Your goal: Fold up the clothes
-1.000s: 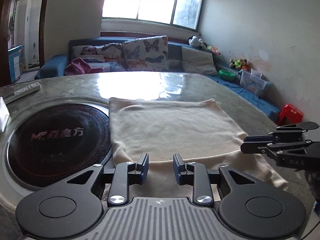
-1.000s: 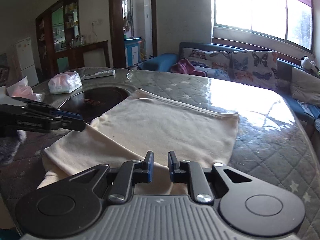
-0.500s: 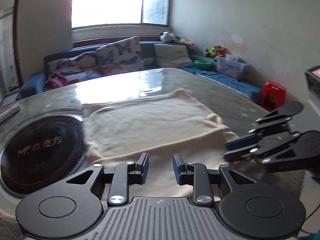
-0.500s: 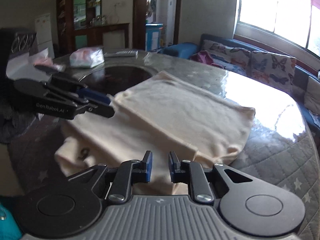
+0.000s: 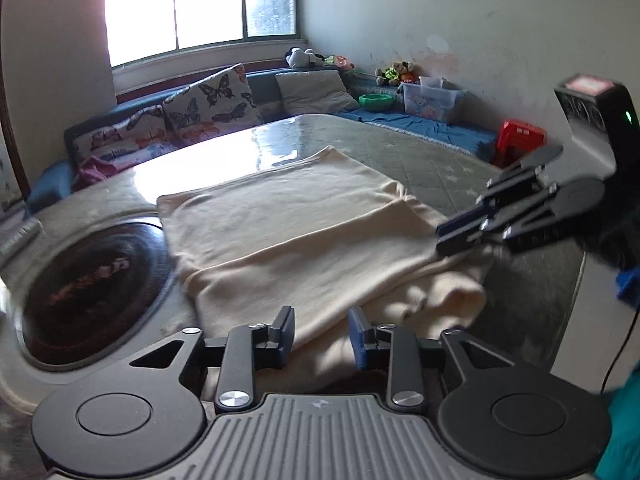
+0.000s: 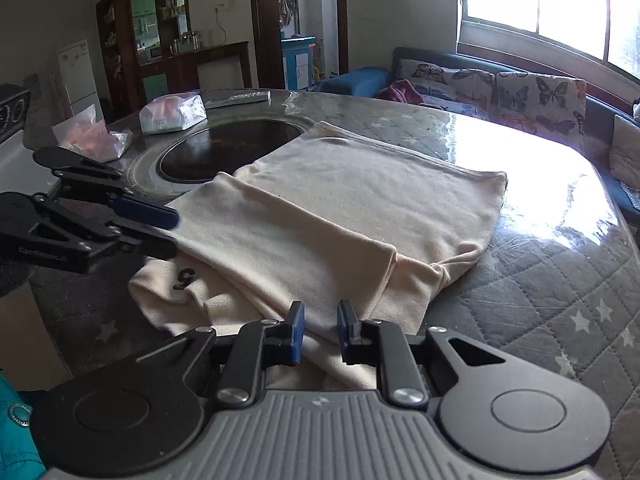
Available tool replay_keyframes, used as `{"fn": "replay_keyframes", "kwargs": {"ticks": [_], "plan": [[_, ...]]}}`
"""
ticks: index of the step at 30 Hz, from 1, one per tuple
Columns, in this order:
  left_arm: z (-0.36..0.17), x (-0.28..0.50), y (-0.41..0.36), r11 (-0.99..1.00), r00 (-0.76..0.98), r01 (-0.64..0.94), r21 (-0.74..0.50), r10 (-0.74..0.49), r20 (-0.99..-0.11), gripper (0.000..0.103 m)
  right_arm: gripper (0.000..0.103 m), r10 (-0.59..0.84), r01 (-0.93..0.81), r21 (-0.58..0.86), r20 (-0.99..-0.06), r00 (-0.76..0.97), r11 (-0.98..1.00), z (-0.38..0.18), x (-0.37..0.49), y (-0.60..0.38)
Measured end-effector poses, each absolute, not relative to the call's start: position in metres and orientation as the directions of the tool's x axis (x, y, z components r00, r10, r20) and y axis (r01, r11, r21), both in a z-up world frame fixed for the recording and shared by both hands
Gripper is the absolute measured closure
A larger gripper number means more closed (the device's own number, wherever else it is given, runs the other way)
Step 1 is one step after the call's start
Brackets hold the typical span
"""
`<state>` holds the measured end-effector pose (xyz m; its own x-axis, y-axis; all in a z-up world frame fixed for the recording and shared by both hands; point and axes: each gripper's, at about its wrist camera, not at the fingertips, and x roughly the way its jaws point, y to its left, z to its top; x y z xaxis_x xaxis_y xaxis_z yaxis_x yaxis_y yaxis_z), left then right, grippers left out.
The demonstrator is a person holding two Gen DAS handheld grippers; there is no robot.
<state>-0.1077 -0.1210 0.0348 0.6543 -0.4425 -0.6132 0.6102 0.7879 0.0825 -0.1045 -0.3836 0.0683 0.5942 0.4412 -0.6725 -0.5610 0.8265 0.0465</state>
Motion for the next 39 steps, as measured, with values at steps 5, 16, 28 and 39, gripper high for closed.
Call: {"fn": "replay_keyframes", "kwargs": {"ticks": [5, 16, 28, 39], "plan": [[0.029, -0.132, -0.111, 0.732, 0.685, 0.638, 0.240, -0.396, -0.612, 0.056, 0.070, 0.419, -0.595, -0.025, -0.686, 0.595, 0.803, 0.077, -0.119, -0.385], [0.005, -0.148, -0.140, 0.622, 0.736, 0.660, 0.421, -0.425, -0.527, 0.059, 0.049, 0.395, -0.669, -0.150, -0.706, 0.588, 0.728, 0.077, -0.146, -0.375], [0.038, -0.085, -0.122, 0.782, 0.693, 0.618, 0.076, -0.497, -0.522, 0.094, 0.037, 0.421, -0.729, -0.247, -0.680, 0.600, 0.638, 0.068, -0.149, -0.365], [0.035, -0.063, -0.120, 0.775, 0.649, 0.631, 0.028, -0.508, -0.567, 0.089, 0.077, 0.471, -0.738, -0.165, -0.674, 0.568, 0.654, 0.058, -0.112, -0.352]]}}
